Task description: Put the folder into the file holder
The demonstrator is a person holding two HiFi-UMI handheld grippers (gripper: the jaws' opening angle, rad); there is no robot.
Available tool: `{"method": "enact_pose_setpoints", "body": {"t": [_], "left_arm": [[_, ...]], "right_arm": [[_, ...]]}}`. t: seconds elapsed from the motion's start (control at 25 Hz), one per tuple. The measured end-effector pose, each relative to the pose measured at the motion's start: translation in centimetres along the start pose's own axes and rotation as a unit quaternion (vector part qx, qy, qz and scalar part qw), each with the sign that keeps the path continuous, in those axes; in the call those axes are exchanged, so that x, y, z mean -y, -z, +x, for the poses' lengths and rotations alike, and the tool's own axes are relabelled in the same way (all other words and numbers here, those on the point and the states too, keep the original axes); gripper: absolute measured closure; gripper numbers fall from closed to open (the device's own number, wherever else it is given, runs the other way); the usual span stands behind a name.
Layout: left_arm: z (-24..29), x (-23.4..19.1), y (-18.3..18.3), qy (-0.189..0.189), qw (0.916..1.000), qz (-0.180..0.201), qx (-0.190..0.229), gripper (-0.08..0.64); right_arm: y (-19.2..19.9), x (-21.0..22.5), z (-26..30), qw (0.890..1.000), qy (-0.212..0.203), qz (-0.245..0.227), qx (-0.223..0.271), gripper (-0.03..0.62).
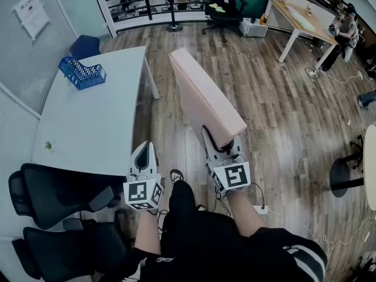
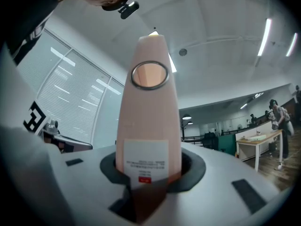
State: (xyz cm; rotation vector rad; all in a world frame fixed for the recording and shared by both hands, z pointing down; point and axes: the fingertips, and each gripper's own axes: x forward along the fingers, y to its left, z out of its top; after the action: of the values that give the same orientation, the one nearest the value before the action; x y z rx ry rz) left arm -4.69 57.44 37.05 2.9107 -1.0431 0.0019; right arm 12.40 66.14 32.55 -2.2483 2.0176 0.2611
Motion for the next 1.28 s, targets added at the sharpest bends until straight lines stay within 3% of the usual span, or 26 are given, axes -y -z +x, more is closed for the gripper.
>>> {"method": "enact_pose_setpoints", "body": {"t": [0.56, 0.8, 1.04, 1.28], "left_arm": [[18.6, -13.8, -2.8, 0.023, 0.9993, -0.019, 0.021, 0.56], [23.0, -17.9, -2.7, 0.026, 0.9991, -0.031, 0.011, 0.56], [27.5, -21.2, -2.1, -0.009, 0.9992, -0.039, 0.008, 0.561], [33.9, -25.7, -0.8, -0.072, 0.9964, -0.045, -0.005, 0.56]], "right_arm": [[3.7, 2.7, 21.8, 1.0, 0.002, -0.007, -0.004, 0.442], [4.9, 2.7, 27.9, 1.0, -0.003, -0.001, -0.006, 0.442], [7.1, 4.4, 34.2, 0.999, -0.043, 0.017, -0.008, 0.442], [9.9, 6.1, 42.8, 0.993, -0.106, 0.042, -0.007, 0.44]]}}
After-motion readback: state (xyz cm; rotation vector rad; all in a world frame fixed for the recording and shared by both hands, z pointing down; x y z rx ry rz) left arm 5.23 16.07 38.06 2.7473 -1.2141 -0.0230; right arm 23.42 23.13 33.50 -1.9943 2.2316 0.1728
